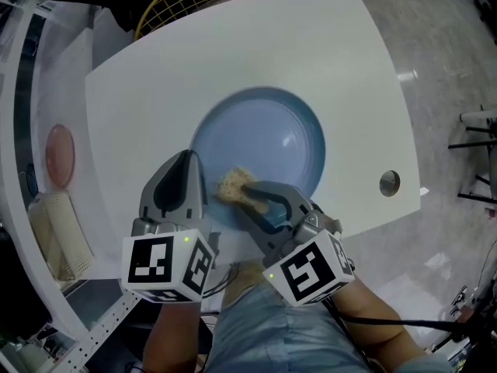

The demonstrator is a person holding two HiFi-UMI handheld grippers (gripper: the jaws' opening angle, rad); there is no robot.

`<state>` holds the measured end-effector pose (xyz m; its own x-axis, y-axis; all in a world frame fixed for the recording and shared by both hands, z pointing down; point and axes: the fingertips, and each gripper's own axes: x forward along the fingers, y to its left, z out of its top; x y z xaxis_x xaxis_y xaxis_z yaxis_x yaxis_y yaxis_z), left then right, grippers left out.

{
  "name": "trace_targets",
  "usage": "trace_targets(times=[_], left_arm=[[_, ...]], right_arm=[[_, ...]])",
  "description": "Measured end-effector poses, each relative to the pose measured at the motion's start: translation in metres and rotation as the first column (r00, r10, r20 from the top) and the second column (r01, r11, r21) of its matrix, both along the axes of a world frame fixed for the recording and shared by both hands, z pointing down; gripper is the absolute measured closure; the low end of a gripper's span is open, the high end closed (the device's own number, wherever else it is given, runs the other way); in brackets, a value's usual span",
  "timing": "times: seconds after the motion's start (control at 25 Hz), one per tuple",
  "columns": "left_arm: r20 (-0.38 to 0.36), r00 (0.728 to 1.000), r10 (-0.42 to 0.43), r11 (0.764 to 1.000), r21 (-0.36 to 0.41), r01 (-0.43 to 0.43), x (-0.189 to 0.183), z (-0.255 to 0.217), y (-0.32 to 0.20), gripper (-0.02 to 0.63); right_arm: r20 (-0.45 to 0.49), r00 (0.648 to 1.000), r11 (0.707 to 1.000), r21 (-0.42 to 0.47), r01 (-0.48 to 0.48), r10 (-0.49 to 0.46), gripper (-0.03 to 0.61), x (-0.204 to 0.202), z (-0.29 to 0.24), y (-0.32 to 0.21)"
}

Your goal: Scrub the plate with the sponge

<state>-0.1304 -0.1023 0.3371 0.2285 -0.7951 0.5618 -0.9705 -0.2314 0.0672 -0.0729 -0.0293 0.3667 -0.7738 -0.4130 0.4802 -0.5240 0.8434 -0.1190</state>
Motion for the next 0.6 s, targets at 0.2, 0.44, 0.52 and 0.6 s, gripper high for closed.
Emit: trace_targets(times=[0.2, 0.44, 0.52, 0.6], left_arm=[[-0.005, 1.000, 0.007, 1.000, -0.003, -0.007, 0.002, 0.000, 0.001, 0.591], [0.010, 1.000, 0.020, 1.000, 0.006, -0.020, 0.005, -0.004, 0.002, 0.591], [0.015, 1.000, 0.022, 1.000, 0.008, -0.022, 0.006, -0.005, 0.002, 0.591], [0.018, 0.999, 0.027, 1.000, 0.008, -0.027, 0.008, -0.005, 0.002, 0.591]], right_arm=[[-0.022, 0.999, 0.999, -0.047, -0.027, 0.026, 0.485, 0.017, 0.011, 0.010], [-0.076, 0.991, 0.989, -0.091, -0.113, 0.107, 0.488, 0.049, 0.028, 0.014], [-0.098, 0.984, 0.983, -0.099, -0.156, 0.146, 0.488, 0.062, 0.033, 0.011], [-0.113, 0.976, 0.974, -0.107, -0.201, 0.189, 0.489, 0.074, 0.036, 0.006]])
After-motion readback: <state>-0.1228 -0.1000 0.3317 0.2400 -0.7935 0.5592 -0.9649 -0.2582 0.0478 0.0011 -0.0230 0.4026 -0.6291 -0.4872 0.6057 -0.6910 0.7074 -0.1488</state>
